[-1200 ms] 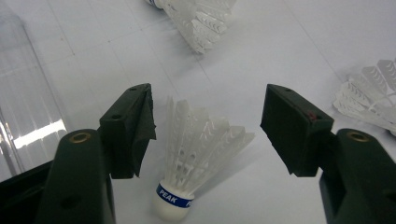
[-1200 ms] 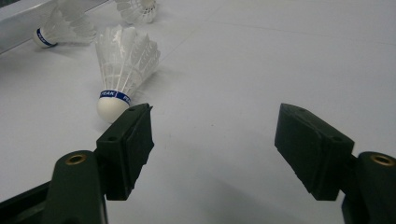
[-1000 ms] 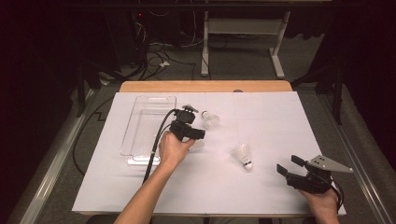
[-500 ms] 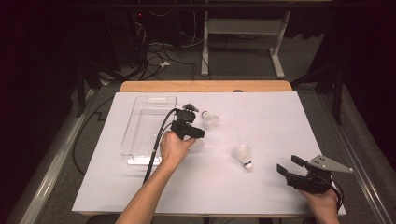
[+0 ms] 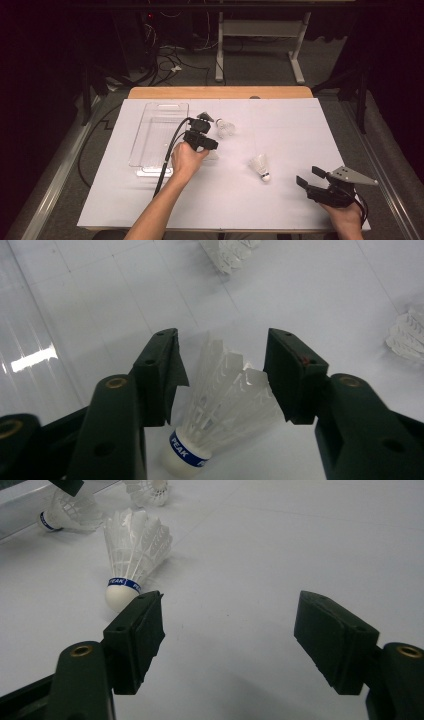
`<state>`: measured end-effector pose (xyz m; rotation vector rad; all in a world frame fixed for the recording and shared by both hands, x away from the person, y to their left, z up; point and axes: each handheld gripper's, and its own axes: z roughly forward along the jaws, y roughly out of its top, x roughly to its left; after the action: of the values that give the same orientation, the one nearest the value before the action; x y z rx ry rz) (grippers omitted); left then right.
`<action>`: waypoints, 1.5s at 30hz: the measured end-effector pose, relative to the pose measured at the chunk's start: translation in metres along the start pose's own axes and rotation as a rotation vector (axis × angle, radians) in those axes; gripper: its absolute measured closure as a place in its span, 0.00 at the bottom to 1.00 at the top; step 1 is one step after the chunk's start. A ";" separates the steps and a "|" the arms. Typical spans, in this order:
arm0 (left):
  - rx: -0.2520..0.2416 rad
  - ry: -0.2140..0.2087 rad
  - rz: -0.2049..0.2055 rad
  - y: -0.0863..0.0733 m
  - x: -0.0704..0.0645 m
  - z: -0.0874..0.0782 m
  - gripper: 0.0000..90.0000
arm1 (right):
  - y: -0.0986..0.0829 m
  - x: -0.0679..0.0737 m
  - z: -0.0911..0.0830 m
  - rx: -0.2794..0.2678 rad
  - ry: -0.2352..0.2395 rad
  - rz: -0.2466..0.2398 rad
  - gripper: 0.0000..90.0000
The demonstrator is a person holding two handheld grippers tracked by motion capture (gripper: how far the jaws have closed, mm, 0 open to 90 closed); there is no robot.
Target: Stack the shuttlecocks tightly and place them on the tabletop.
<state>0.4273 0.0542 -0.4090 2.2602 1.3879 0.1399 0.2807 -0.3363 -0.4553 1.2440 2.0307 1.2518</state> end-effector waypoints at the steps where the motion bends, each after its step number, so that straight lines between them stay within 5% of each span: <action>1: 0.002 -0.003 0.002 0.000 0.000 0.000 0.59 | 0.000 0.000 0.000 0.000 0.000 0.000 0.31; 21: 0.031 -0.011 0.054 -0.002 -0.001 0.000 0.96 | 0.000 0.000 0.000 -0.001 -0.003 0.000 0.31; 45: -0.079 0.020 0.144 0.009 0.005 -0.017 0.99 | 0.000 0.001 0.000 -0.001 -0.001 0.001 0.31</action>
<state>0.4314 0.0613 -0.3909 2.2972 1.2074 0.2609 0.2805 -0.3358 -0.4552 1.2452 2.0288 1.2518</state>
